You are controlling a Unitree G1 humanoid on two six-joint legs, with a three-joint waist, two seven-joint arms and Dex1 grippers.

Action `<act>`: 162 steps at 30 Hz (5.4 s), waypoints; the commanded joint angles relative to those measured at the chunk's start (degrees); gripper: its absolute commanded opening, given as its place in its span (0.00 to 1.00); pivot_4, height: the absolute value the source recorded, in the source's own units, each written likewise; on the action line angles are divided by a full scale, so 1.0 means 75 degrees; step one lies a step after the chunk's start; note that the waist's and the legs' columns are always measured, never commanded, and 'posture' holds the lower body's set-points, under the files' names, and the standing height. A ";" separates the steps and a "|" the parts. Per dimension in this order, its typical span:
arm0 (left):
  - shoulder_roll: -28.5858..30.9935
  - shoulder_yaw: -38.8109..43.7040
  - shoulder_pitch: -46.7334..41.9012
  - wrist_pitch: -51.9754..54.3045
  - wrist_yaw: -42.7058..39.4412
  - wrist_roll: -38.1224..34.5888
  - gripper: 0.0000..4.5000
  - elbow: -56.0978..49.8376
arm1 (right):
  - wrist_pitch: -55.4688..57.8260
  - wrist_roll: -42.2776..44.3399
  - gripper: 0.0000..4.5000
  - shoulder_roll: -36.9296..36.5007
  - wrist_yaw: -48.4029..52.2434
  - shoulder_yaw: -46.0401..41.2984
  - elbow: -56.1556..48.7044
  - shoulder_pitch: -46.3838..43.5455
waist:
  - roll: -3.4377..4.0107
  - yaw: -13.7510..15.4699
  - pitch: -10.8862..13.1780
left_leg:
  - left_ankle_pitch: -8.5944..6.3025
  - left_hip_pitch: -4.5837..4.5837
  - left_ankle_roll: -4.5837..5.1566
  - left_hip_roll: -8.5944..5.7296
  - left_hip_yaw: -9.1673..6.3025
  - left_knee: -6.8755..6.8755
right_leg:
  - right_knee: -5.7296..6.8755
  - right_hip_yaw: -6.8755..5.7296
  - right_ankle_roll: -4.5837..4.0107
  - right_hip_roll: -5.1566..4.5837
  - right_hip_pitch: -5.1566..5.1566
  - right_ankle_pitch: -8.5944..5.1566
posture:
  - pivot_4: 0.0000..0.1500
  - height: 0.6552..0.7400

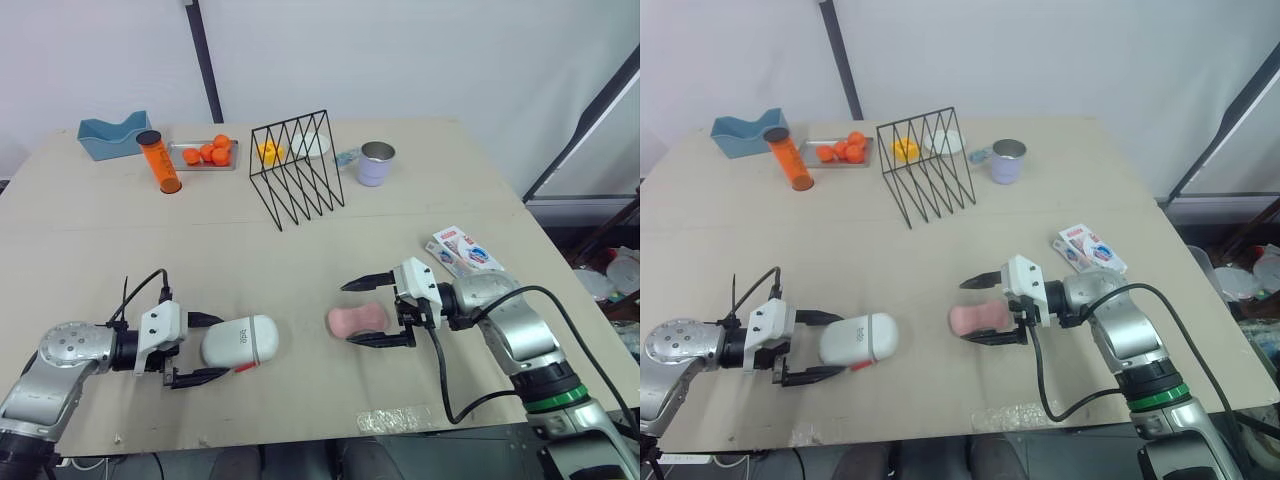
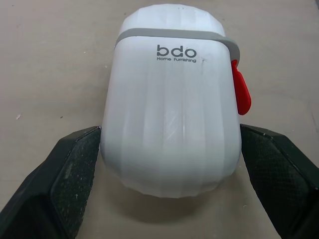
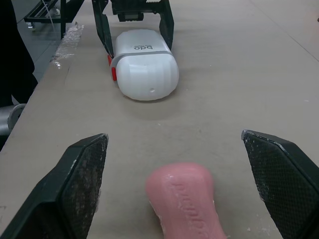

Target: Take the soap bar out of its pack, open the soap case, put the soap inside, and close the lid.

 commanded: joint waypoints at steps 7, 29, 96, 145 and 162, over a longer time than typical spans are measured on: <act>0.0081 0.0115 -0.0089 -0.0091 -0.0141 -0.0054 1.00 -0.0002 | -0.0003 0.0084 0.99 -0.0140 -0.0051 -0.0149 -0.0279 0.0033 | 0.0000 0.0000 0.0000 | 0.0000 0.0000 0.0000 0.0000 0.0000 0.0000 | 0.0000 0.0000 0.0000 0.0000 0.0000 0.0000 | 1.00 1.00; 0.0090 0.0080 -0.0184 -0.0541 -0.0191 0.0170 0.78 0.0139 | 0.0675 0.0451 1.00 -0.0168 -0.0062 -0.0187 -0.0636 0.0056 | 0.0000 0.0000 0.0000 | 0.0000 0.0000 0.0000 0.0000 0.0000 0.0000 | 0.0000 0.0000 0.0000 0.0000 0.0000 0.0000 | 1.00 1.00; -0.1027 -0.0689 -0.0616 -0.2481 0.1806 0.1259 0.78 -0.1324 | 1.1447 0.8372 0.82 0.1539 -0.8421 -0.2160 -0.0394 -0.1765 | -0.0014 -0.0009 -0.0008 | -0.0006 -0.0063 0.0011 0.0003 0.0001 0.0005 | 0.0004 0.0009 0.0001 0.0009 -0.0066 0.0003 | 1.00 1.00; -0.0905 -0.0451 -0.0164 -0.0819 0.1808 0.0262 0.78 -0.1711 | 1.1033 0.6534 0.43 -0.0881 -0.5845 -0.2090 0.0280 -0.2070 | -0.0015 -0.0007 -0.0008 | -0.0006 -0.0071 0.0011 0.0003 0.0006 0.0008 | 0.0004 0.0014 0.0002 0.0010 -0.0080 0.0004 | 1.00 1.00; -0.0777 -0.0535 -0.0166 -0.0351 0.1450 0.0033 0.78 -0.1683 | 0.6709 0.1094 0.43 -0.3790 -0.2102 0.1536 0.0254 -0.2500 | 0.0003 -0.0007 0.0004 | -0.0007 -0.0096 0.0013 0.0017 0.0043 0.0011 | 0.0005 0.0035 0.0004 0.0015 -0.0128 0.0005 | 1.00 1.00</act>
